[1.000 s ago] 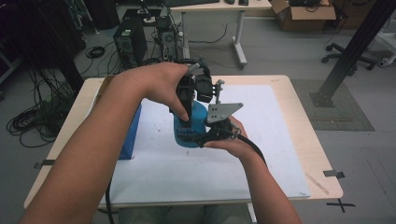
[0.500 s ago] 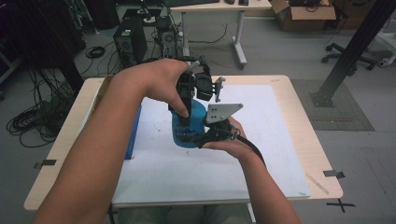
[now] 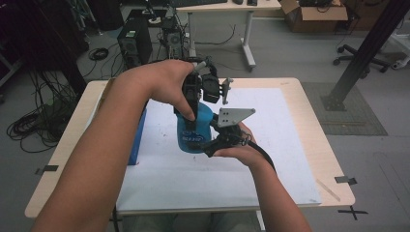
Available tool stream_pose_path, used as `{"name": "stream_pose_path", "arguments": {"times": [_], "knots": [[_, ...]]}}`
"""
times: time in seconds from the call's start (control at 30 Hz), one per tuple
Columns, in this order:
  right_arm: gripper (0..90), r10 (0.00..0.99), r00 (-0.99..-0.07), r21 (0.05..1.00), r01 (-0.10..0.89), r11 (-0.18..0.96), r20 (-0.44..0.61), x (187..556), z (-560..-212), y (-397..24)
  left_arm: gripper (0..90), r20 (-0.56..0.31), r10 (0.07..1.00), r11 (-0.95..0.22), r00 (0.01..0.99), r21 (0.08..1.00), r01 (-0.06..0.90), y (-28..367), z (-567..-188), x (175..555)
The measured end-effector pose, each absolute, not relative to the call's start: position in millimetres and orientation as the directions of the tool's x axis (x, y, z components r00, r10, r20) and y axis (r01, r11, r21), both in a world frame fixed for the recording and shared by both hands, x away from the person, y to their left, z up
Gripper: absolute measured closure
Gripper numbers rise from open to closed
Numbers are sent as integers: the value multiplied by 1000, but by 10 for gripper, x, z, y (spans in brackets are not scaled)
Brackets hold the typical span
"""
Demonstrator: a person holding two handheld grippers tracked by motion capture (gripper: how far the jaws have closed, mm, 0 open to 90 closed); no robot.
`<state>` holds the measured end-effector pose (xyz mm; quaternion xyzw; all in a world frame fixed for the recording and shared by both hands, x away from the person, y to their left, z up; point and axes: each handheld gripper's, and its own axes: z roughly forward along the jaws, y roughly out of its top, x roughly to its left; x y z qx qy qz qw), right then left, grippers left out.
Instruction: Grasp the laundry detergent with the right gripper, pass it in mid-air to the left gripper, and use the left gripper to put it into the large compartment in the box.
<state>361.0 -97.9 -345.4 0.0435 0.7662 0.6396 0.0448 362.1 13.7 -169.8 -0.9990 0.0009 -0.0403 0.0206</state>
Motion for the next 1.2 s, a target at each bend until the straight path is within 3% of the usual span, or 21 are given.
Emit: {"name": "stream_pose_path", "arguments": {"times": [0.17, 0.27, 0.6, 0.83, 1.2], "knots": [[59, 152, -988, 981, 25, 190, -5, 3616, -3461, -1024, 381, 79, 12, -999, 997, -36, 15, 153, -1684, 3630], [38, 157, -988, 978, 24, 205, -9, 3616, -3457, -1052, 381, 77, 17, -999, 997, -36, 19, 166, -1668, 3639], [9, 172, -985, 957, 28, 290, -24, 3643, -3402, -1163, 381, 71, 38, -999, 997, -29, 40, 198, -1644, 3652], [4, 173, -980, 881, -6, 473, -99, 3637, -3330, -1281, 380, 75, 80, -997, 994, -15, 81, 221, -1626, 3669], [5, 172, -970, 781, -28, 624, -172, 3622, -3122, -1562, 379, 85, 170, -984, 982, -37, 174, 261, -1590, 3664]]}}
